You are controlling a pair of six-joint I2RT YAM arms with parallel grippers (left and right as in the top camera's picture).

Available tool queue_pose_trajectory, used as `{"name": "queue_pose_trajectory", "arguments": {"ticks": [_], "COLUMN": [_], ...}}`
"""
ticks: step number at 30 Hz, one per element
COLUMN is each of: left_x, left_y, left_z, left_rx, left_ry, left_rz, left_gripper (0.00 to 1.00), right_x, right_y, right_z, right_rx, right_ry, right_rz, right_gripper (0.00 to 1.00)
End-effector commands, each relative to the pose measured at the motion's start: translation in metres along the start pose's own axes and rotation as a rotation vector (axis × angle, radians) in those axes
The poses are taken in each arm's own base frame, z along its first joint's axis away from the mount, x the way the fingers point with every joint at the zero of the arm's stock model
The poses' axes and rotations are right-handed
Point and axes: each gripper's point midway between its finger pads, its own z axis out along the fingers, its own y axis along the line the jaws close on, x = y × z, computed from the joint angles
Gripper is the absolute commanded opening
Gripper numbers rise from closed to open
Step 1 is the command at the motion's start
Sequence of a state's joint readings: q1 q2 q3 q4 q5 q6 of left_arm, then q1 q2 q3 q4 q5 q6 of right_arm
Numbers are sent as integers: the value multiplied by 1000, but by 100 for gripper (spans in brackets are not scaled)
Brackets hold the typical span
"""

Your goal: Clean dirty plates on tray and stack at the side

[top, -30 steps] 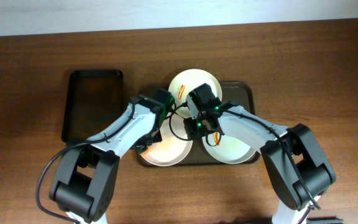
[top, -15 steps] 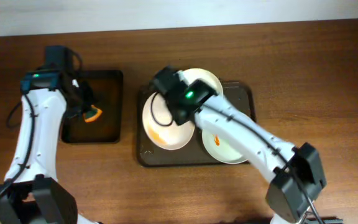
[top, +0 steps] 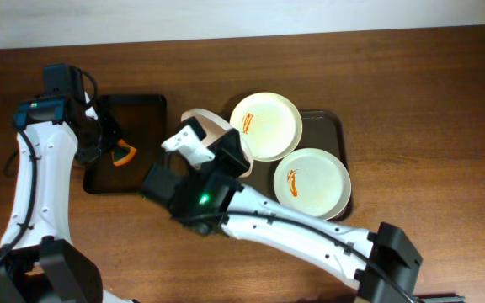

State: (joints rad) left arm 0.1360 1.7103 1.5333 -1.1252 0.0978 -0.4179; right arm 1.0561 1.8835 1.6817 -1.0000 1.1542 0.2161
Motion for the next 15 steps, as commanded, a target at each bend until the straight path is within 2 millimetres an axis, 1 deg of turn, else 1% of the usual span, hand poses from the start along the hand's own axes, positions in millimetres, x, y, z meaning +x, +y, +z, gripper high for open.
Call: {"name": "queue_pose_trajectory", "arguments": {"ticks": [1, 3, 4, 5, 6, 8, 9, 10, 11, 12, 13, 15], "left_x": [2, 2, 3, 3, 3, 3, 3, 3, 3, 2, 2, 2], "left_y": [-1, -3, -3, -3, -3, -3, -3, -3, -3, -3, -3, -3], "left_z": [0, 1, 1, 2, 2, 2, 2, 2, 2, 2, 2, 2], "left_rx": [10, 13, 12, 11, 11, 12, 12, 12, 11, 12, 12, 13], "left_ry": [5, 2, 4, 5, 5, 4, 4, 4, 4, 3, 3, 2], "left_rz": [16, 20, 22, 21, 21, 21, 21, 21, 22, 29, 29, 29], "left_gripper": [0, 0, 0, 0, 0, 0, 0, 0, 0, 0, 0, 0], "right_x": [14, 24, 30, 38, 47, 59, 76, 92, 117, 154, 177, 217], "right_y": [13, 38, 44, 42, 35, 16, -8, -25, -46, -71, -85, -108], "right_z": [27, 38, 45, 55, 66, 82, 101, 116, 136, 159, 172, 194], "right_rx": [-267, -524, -649, -761, -866, -1024, -1075, -1050, -994, -898, -847, -772], "right_ry": [157, 289, 361, 432, 491, 539, 569, 599, 639, 703, 738, 773], "right_rz": [262, 376, 430, 488, 540, 612, 688, 737, 781, 841, 891, 994], "right_gripper": [4, 4, 4, 4, 4, 4, 4, 4, 4, 4, 4, 4]}}
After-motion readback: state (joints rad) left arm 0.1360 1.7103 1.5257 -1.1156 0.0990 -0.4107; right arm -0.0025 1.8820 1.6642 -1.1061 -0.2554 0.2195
